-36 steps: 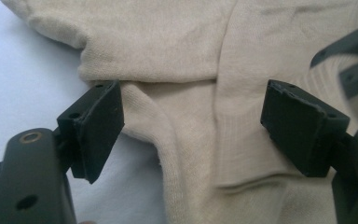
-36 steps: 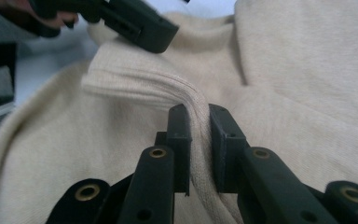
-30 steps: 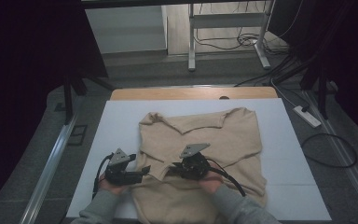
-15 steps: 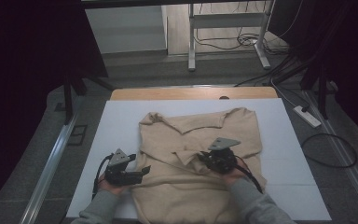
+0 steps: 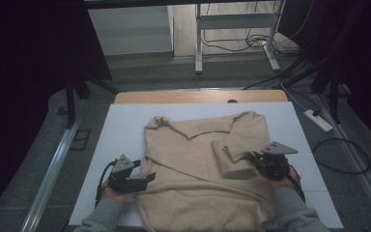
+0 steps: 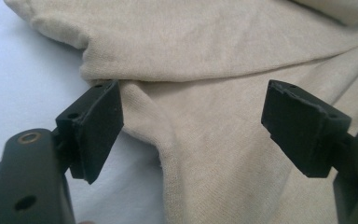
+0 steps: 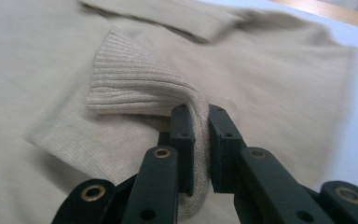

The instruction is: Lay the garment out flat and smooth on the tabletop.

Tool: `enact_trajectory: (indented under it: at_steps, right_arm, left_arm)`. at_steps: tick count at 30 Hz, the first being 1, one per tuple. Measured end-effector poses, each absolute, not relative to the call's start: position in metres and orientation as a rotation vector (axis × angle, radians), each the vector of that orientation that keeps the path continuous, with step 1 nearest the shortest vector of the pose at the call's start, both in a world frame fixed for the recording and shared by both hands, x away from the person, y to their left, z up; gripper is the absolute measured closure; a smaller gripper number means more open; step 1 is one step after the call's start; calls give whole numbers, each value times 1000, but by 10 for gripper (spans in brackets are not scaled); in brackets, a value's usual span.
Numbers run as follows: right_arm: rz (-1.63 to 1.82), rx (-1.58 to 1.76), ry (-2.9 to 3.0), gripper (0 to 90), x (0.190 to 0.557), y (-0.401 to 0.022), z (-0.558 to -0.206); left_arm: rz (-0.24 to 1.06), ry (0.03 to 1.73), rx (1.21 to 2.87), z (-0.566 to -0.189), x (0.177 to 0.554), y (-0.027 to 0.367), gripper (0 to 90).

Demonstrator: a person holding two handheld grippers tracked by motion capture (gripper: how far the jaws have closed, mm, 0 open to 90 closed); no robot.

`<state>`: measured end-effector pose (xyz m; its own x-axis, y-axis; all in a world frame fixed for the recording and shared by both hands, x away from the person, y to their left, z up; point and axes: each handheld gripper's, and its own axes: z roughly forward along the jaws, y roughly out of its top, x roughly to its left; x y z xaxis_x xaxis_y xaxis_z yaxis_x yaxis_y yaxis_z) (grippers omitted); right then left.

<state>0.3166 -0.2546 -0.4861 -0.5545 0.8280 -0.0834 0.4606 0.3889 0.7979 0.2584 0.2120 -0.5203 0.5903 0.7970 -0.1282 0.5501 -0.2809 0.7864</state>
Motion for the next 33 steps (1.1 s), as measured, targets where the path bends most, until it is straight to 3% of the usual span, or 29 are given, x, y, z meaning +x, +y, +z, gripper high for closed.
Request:
enact_trajectory:
  at_steps: [18, 33]
  right_arm:
    - [842, 1479, 1885, 809, 273, -383, -497]
    - [765, 1551, 1821, 808, 266, -406, -498]
  left_arm:
    - [374, 1075, 1976, -521, 258, 211, 209]
    - [378, 1082, 1969, -521, 257, 214, 208]
